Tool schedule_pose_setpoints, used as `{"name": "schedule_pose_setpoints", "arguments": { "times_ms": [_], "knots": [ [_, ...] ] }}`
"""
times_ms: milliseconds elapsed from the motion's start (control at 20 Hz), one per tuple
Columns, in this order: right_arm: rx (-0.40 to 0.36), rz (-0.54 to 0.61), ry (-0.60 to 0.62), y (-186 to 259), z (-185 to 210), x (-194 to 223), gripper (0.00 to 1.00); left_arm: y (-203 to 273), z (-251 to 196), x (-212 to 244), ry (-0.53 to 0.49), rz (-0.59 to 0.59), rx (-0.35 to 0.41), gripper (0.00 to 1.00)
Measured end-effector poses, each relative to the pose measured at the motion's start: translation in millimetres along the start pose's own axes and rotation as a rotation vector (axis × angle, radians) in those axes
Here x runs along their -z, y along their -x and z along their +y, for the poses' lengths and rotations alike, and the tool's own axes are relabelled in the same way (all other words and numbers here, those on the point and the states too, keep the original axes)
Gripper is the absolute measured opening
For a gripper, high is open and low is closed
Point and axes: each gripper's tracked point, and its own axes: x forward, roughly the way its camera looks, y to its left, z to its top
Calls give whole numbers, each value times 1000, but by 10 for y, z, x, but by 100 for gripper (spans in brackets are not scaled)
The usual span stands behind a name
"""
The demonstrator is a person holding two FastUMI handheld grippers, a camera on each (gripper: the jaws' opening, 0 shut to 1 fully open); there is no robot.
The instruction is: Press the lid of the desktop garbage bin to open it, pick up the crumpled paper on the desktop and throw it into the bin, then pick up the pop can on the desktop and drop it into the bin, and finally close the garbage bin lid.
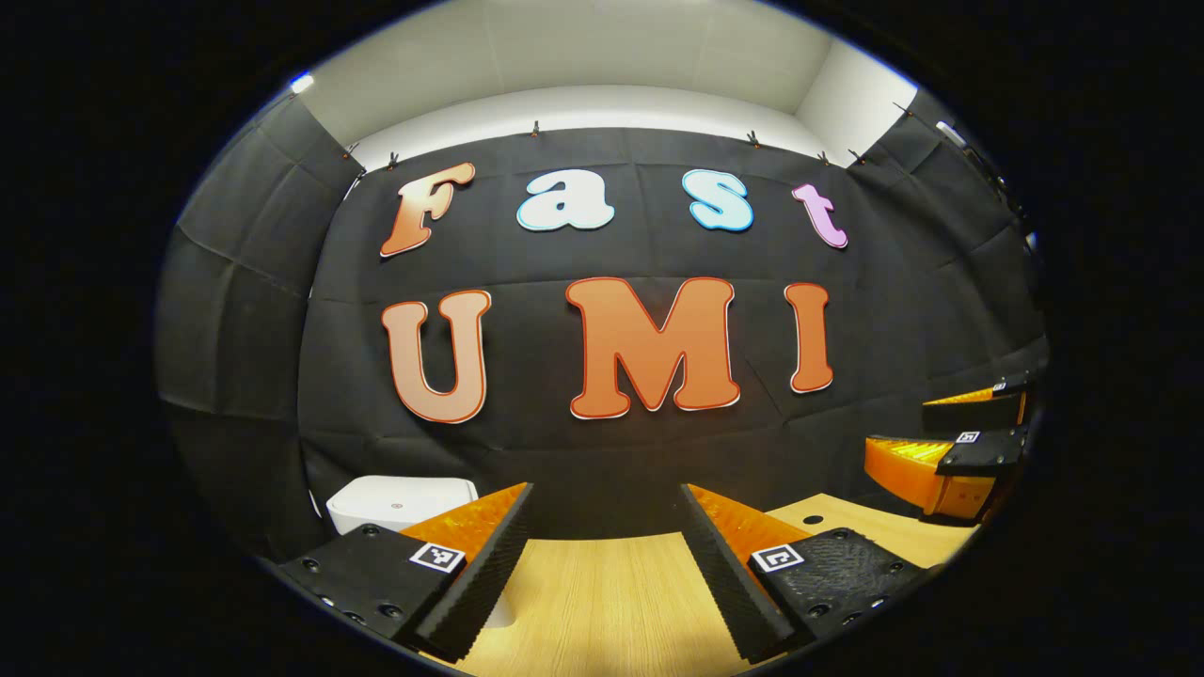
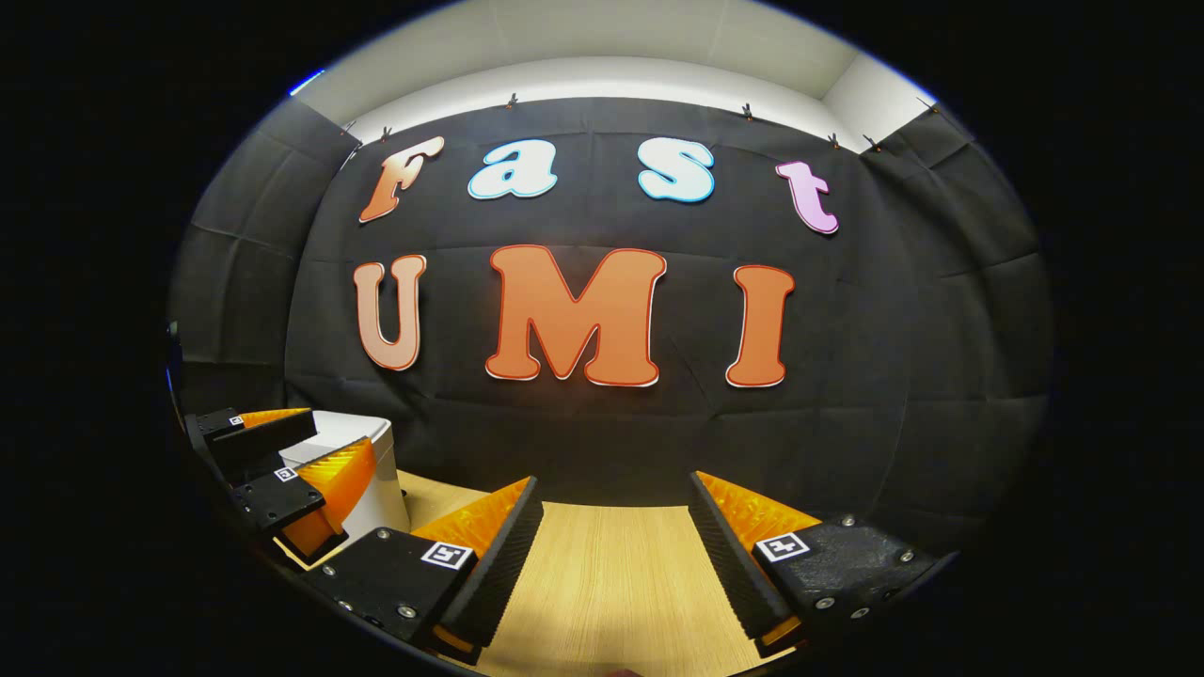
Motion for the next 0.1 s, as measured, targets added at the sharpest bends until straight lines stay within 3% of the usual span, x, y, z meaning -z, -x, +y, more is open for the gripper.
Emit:
{"name": "schedule_pose_setpoints", "arguments": {
  "times_ms": [100],
  "knots": [
    [-4, 2, 3, 11, 21, 26, 93, 3, -9, -18, 14, 2, -3, 95]
  ]
}}
